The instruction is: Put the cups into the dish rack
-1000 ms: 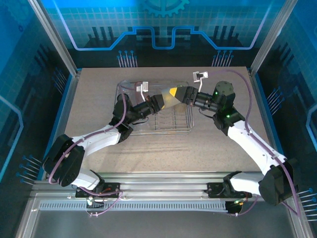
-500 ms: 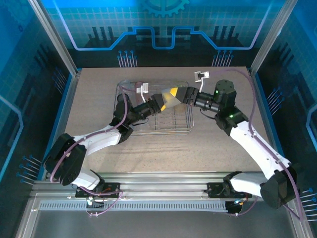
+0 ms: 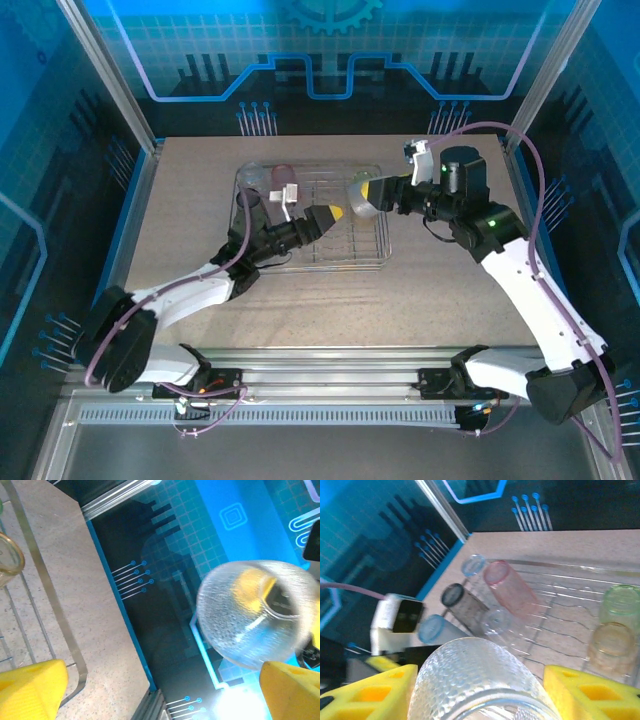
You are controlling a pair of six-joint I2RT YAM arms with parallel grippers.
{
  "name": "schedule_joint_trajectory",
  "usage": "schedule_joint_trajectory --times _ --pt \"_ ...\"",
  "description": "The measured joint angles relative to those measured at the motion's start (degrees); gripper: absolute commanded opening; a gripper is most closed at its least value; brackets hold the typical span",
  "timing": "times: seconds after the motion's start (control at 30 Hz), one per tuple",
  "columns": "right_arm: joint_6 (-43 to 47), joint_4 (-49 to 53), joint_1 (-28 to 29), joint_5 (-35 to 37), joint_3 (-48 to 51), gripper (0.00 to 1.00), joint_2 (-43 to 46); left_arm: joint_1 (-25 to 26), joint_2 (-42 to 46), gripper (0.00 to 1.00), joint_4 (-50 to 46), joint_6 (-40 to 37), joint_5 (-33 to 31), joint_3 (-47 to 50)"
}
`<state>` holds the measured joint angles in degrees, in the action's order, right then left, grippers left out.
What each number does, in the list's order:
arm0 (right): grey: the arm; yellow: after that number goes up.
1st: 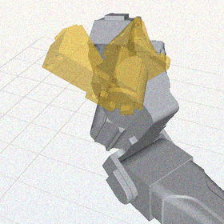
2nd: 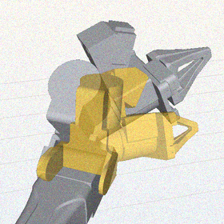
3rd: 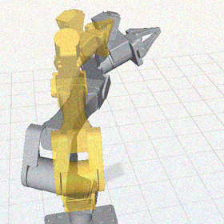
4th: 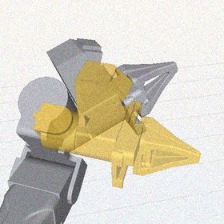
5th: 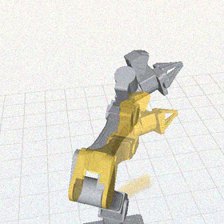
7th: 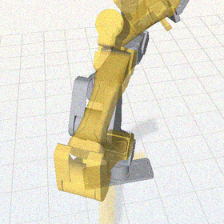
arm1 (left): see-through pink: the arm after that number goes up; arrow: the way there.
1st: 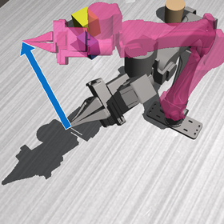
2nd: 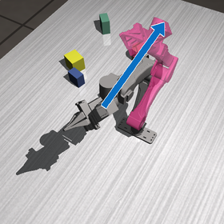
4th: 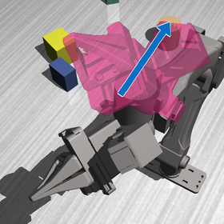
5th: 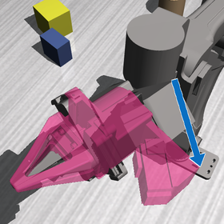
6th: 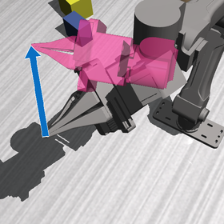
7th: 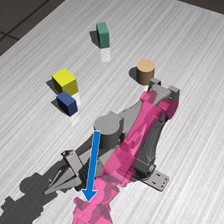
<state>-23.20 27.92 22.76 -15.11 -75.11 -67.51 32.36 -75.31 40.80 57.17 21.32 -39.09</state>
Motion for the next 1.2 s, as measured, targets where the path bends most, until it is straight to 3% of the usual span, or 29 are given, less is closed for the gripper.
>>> schedule_joint_trajectory --times 0.27,0.47,0.83,1.2 --pt "13.1 4.0 -0.1 4.9 0.4 0.42 -1.6 0.0 16.8 0.99 -25.3 -19.1 -7.5 -3.1" --pt "22.5 1.7 -0.1 5.4 4.4 0.43 -2.5 0.0 27.6 0.99 -36.8 -29.0 -15.6 -3.1" --pt "35.2 -0.8 0.3 5.9 5.7 0.42 -12.8 0.0 42.0 1.0 -42.1 -36.2 -26.6 3.5" --pt "42.0 -3.2 2.6 9.3 5.7 0.38 -21.9 0.0 47.7 0.99 -43.7 -37.9 -34.2 5.3"
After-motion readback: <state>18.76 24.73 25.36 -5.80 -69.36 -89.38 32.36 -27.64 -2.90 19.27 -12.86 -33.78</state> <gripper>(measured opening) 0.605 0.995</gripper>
